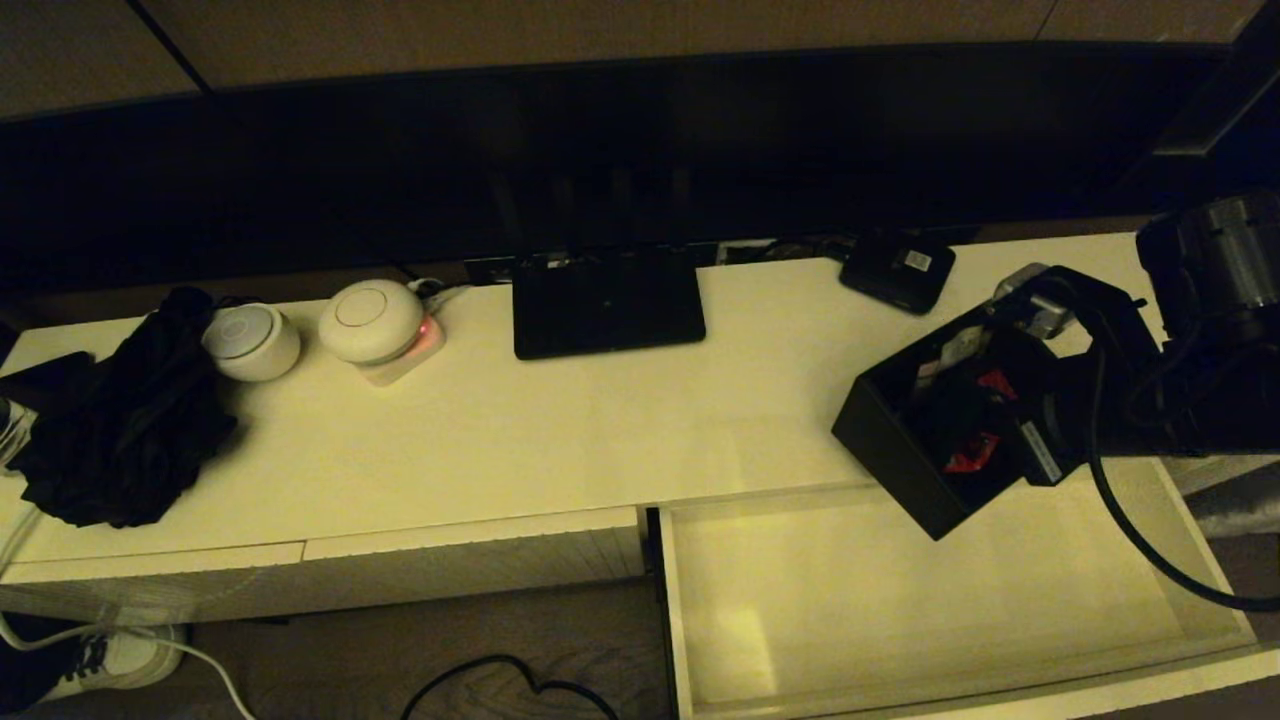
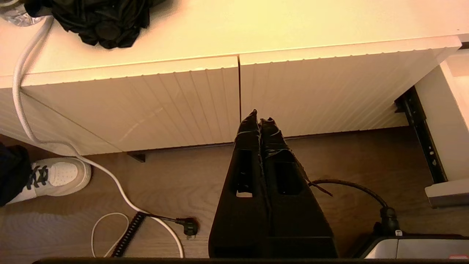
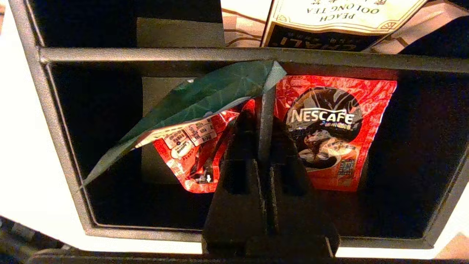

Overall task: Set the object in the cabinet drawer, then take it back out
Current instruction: Put the storage box in the drawer

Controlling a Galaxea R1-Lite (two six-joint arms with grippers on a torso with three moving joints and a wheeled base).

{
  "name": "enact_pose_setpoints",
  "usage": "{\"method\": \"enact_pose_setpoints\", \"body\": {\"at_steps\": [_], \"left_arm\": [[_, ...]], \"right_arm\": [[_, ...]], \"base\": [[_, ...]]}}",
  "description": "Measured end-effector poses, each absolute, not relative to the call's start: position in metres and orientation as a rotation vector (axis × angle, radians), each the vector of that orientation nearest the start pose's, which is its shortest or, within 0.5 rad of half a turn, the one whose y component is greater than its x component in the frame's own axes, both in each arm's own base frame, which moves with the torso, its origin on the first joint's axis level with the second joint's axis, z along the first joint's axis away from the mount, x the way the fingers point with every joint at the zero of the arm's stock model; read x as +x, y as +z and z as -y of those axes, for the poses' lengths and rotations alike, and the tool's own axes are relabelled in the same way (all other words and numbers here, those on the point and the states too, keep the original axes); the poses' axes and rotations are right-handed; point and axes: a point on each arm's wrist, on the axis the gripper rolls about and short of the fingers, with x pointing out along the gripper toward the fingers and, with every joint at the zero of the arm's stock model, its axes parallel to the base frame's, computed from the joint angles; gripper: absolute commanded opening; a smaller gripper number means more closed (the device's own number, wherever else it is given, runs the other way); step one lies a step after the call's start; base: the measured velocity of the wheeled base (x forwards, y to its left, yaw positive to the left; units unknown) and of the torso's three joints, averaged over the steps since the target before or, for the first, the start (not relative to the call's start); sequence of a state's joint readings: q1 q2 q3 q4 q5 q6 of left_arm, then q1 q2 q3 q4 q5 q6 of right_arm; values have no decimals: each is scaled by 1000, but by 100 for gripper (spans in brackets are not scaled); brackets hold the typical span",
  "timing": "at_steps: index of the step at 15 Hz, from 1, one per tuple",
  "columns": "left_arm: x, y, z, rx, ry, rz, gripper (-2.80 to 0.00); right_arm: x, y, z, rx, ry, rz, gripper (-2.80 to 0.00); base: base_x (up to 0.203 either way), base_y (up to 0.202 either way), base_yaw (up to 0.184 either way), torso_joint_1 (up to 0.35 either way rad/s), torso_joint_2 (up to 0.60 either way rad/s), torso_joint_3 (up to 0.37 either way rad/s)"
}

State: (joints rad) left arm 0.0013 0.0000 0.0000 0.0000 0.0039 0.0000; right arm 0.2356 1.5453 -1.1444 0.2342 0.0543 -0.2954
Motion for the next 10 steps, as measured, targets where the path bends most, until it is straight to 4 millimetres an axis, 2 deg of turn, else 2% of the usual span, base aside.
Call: {"method": "enact_pose_setpoints", "body": {"at_steps": [10], "left_arm": [[-23, 75, 0, 0, 5, 0, -280]], "right_arm": [[207, 217, -47, -199, 258, -686, -280]], "base": [[0, 0, 0, 0, 0, 0]]}}
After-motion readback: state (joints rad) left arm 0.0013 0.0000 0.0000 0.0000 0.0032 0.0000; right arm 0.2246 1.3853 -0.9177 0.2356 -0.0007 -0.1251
